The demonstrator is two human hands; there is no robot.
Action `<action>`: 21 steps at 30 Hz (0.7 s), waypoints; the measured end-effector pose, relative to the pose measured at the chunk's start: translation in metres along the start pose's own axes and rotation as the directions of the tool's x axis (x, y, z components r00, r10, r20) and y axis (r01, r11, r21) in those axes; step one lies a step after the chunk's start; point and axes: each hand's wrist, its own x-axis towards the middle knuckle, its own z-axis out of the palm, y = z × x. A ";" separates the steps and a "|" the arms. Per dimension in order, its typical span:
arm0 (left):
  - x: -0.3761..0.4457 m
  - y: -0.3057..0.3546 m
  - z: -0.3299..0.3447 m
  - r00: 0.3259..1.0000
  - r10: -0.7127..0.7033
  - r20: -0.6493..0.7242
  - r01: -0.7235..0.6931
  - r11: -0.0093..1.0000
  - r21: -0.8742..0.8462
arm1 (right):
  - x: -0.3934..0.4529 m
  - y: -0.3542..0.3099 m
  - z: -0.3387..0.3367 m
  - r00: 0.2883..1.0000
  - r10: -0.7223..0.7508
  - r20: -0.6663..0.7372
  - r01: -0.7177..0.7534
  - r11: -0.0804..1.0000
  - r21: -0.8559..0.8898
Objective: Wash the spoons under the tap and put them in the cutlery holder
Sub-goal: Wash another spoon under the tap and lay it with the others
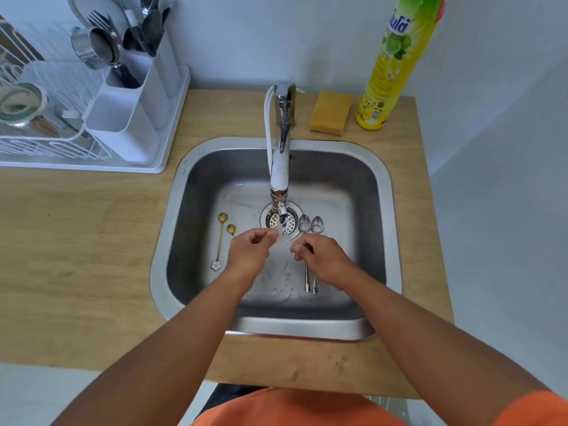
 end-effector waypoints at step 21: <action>0.049 -0.043 -0.043 0.974 -0.021 -0.223 0.200 0.537 0.819 | 0.035 0.024 -0.018 0.850 0.434 -0.299 -0.494 0.854 -0.162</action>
